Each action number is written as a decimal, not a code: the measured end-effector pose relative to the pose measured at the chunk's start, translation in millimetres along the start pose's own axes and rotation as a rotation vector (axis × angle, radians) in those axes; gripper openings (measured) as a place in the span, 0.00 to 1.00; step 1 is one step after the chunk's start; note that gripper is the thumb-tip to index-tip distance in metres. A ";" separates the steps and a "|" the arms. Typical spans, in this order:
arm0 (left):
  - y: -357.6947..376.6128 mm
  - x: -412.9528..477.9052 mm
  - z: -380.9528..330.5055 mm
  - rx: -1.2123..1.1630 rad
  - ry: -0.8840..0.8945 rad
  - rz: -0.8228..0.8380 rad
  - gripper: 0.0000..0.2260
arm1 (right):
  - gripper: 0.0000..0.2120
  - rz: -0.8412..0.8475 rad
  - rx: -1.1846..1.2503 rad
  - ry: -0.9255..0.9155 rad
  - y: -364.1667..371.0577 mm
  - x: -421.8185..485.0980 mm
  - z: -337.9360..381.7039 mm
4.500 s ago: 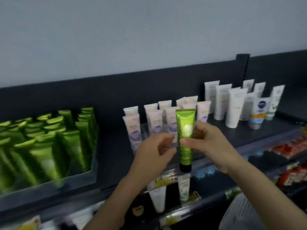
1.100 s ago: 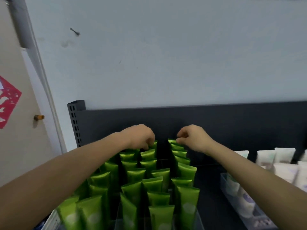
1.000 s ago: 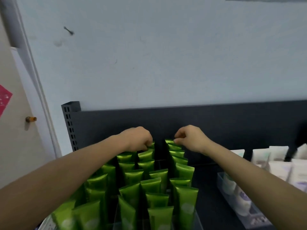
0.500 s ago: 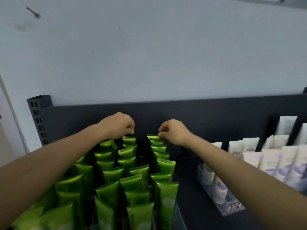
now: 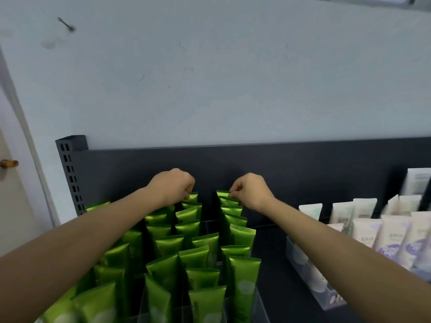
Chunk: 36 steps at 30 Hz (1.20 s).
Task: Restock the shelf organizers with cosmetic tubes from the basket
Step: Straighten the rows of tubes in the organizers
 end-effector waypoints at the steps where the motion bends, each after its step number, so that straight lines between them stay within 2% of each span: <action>1: 0.7 -1.0 0.8 -0.011 -0.003 0.003 0.02 | 0.04 0.022 -0.005 0.001 0.5 -0.4 0.5; 3: -0.6 -4.5 2.4 -0.043 0.003 -0.014 0.04 | 0.05 0.029 -0.026 -0.007 -1.3 -2.0 1.1; 5: -7.1 -10.3 2.6 -0.107 0.043 -0.088 0.04 | 0.07 -0.050 -0.073 -0.029 -11.0 -7.1 3.4; 7: -13.6 -16.5 1.5 -0.172 0.107 -0.113 0.04 | 0.05 -0.065 -0.100 -0.081 -22.5 -14.1 6.8; 9: -13.7 -21.9 -2.4 -0.175 0.140 -0.016 0.04 | 0.04 0.080 -0.123 -0.115 -24.8 -20.2 11.2; 11: -5.3 -23.6 -8.7 -0.069 0.138 0.077 0.05 | 0.07 0.197 -0.188 -0.112 -16.5 -23.7 14.8; 13: 4.7 -22.1 -12.3 0.017 0.131 0.077 0.05 | 0.08 0.176 -0.186 -0.104 -9.8 -22.7 15.1; 19: 5.5 -25.1 -2.9 0.036 0.080 0.022 0.07 | 0.06 0.105 -0.122 -0.118 -9.0 -15.9 16.2; 23: 7.5 -30.7 0.3 -0.065 0.085 0.025 0.09 | 0.08 0.130 -0.163 -0.129 -11.2 -19.5 13.2; 27: -3.8 -46.9 -1.7 -0.148 0.104 -0.102 0.09 | 0.07 0.019 -0.209 -0.190 -26.5 -36.1 13.8; 29: -6.6 -54.9 -6.8 -0.160 0.117 -0.098 0.08 | 0.05 0.062 -0.205 -0.221 -27.0 -45.2 14.4; 32: -0.8 -57.3 -15.0 -0.148 0.105 -0.003 0.08 | 0.07 0.170 -0.237 -0.223 -14.1 -50.5 10.9; 36: 6.2 -54.7 -18.6 -0.171 0.099 0.000 0.08 | 0.07 0.143 -0.137 -0.189 -5.8 -50.3 7.2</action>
Point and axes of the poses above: each hand's wrist, its own x-axis towards the middle knuckle, its own y-axis out of the palm, z = x × y, the point moved 1 cm from there along x, towards the middle knuckle, and after that the axes turned 14 degrees about z, right-handed, at the moved point
